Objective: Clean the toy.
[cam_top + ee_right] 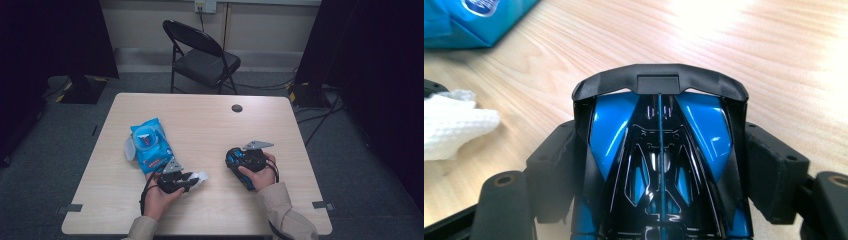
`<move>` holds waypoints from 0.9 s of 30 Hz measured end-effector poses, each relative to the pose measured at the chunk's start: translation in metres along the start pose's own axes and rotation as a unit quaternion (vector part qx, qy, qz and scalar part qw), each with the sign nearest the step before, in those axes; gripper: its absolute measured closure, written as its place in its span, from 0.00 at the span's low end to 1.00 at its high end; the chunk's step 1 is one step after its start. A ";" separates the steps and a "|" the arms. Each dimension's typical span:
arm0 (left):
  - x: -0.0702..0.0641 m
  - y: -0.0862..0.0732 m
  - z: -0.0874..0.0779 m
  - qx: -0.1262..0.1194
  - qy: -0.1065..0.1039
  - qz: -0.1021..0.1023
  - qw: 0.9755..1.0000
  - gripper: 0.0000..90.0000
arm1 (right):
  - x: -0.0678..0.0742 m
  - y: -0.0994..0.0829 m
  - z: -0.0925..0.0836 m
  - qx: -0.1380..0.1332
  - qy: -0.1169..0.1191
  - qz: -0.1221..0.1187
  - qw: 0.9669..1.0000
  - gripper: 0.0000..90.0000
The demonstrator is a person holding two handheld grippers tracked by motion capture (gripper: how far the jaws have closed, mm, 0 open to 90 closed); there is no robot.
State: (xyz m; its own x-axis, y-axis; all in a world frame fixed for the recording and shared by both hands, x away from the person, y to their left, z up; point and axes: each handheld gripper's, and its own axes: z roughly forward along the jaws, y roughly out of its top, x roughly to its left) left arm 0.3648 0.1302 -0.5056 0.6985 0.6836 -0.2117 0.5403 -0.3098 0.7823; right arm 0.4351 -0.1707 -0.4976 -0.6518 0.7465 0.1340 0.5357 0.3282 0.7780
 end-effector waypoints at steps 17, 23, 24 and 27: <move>0.000 0.004 -0.001 0.007 0.027 0.025 0.999 0.36 | -0.003 0.001 0.004 0.007 -0.023 -0.024 0.999 0.26; -0.003 0.010 -0.012 0.005 0.026 0.036 0.999 0.30 | -0.007 0.002 -0.012 0.006 -0.005 -0.013 1.000 0.21; -0.004 0.011 -0.015 0.004 0.024 0.041 0.999 0.30 | -0.007 0.001 -0.016 0.001 -0.004 -0.013 1.000 0.22; -0.006 0.015 -0.022 0.002 0.027 0.043 0.999 0.27 | -0.006 -0.003 -0.032 -0.008 0.004 -0.019 1.000 0.19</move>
State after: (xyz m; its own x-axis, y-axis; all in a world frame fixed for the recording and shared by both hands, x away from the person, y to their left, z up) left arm 0.3580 0.1358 -0.4797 0.7164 0.6886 -0.1123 0.4815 -0.3715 0.7938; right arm 0.4200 -0.1949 -0.4809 -0.6760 0.7288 0.1093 0.5015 0.3462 0.7929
